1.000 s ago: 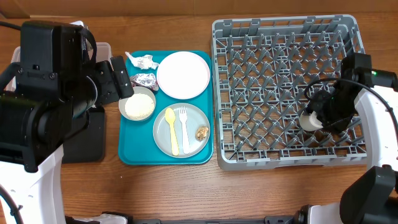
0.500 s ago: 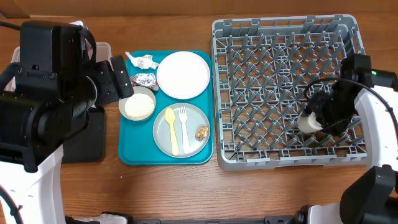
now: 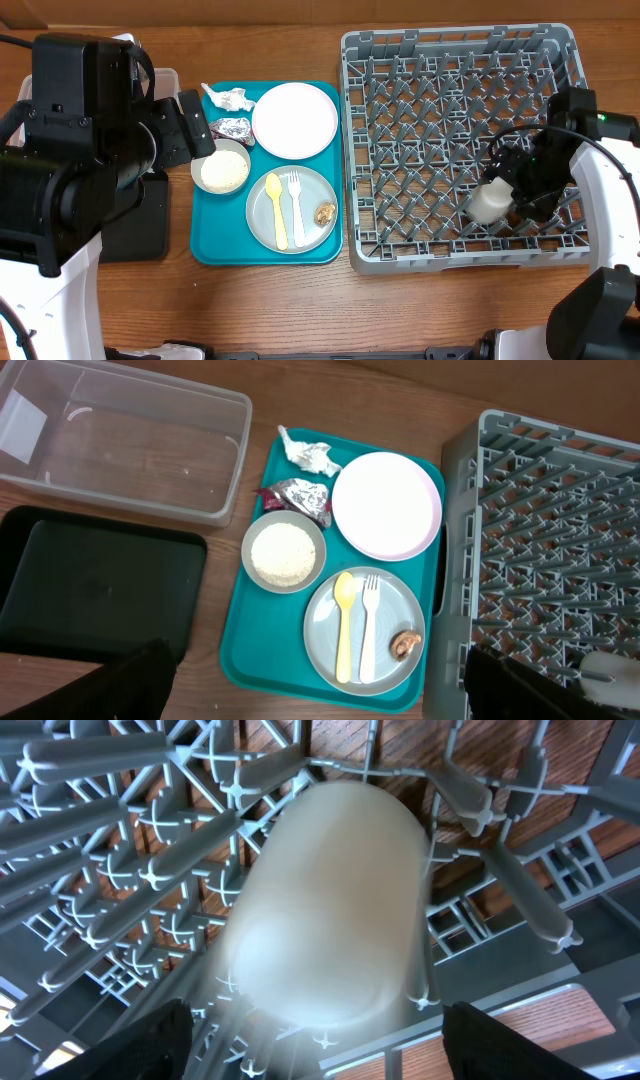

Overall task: Sort waste into correct bins and load items into the dishwasher rack
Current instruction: 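Place the white cup upside down in the rack with the right gripper, then grasp the yellow spoon with the right gripper and place it in the rack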

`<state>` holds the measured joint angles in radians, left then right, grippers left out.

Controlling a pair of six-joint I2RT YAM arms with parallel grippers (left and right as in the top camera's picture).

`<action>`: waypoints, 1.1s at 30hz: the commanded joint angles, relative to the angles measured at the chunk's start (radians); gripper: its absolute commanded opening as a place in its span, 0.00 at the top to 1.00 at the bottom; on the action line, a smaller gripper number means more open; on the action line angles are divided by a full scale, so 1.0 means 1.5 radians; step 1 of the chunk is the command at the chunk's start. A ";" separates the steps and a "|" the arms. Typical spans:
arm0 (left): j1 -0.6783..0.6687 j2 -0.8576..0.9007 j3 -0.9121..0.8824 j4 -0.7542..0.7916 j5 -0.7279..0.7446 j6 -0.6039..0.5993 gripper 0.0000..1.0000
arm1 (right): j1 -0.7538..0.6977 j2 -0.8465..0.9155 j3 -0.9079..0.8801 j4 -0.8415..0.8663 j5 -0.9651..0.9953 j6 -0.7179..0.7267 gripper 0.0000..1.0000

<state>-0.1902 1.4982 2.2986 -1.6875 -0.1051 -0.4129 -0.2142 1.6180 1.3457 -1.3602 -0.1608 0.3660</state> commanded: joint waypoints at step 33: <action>-0.035 0.001 -0.137 -0.001 0.050 0.048 0.09 | 0.132 -0.350 0.282 -0.020 -0.124 -0.072 0.00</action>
<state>-0.2363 1.5795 2.1902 -1.6844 0.0063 -0.3149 -0.0212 1.0904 1.7718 -1.3914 -0.3408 0.2588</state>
